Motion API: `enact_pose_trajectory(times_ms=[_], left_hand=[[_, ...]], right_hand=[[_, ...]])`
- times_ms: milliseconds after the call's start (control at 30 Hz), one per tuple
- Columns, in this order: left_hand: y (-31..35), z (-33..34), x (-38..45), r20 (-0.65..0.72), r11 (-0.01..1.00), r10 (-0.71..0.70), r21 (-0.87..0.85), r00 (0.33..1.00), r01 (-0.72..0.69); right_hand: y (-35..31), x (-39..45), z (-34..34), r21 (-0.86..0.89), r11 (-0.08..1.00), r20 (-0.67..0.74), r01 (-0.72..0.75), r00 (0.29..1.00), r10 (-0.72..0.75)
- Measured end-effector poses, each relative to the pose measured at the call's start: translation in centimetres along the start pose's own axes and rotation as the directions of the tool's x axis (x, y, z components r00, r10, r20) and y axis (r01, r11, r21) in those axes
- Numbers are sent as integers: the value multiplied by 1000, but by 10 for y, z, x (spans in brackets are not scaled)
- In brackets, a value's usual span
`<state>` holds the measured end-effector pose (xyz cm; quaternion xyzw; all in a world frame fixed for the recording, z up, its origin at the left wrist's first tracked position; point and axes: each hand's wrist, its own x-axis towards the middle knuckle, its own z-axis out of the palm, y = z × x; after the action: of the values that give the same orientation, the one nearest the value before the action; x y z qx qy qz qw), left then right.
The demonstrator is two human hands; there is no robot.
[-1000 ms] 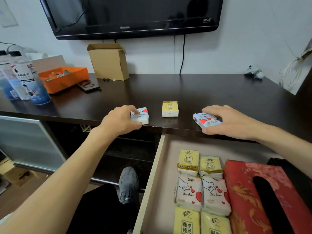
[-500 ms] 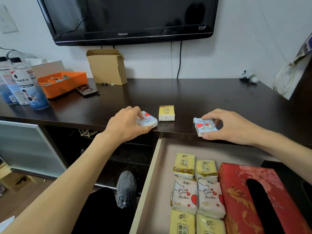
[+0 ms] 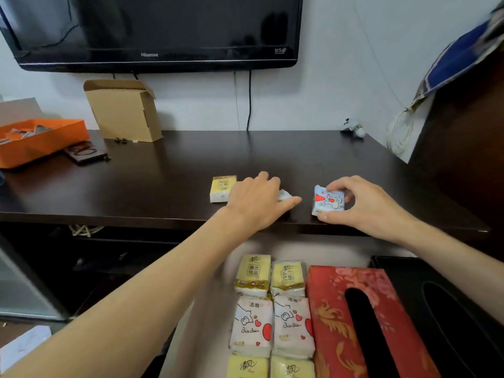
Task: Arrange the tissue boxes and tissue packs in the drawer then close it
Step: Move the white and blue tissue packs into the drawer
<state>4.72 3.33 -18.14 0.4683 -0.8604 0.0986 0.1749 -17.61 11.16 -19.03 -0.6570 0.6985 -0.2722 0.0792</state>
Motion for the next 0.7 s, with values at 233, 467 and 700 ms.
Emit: enact_pose_trajectory(times_ms=[233,467,700], left_hand=[[9,-16,6,147,961,238,112,960,-255],[-5,-17,-5,-49,989,135,-54,990,-137],[-12,-11,-4,366,936,270,-316,891,-153]], right_hand=[[-1,-4,-1,-19,1000,55,-4,998,5],[-12,2,0,-18,998,149,61,987,-58],[-24,3,-2,24,997,154,71,985,-74]])
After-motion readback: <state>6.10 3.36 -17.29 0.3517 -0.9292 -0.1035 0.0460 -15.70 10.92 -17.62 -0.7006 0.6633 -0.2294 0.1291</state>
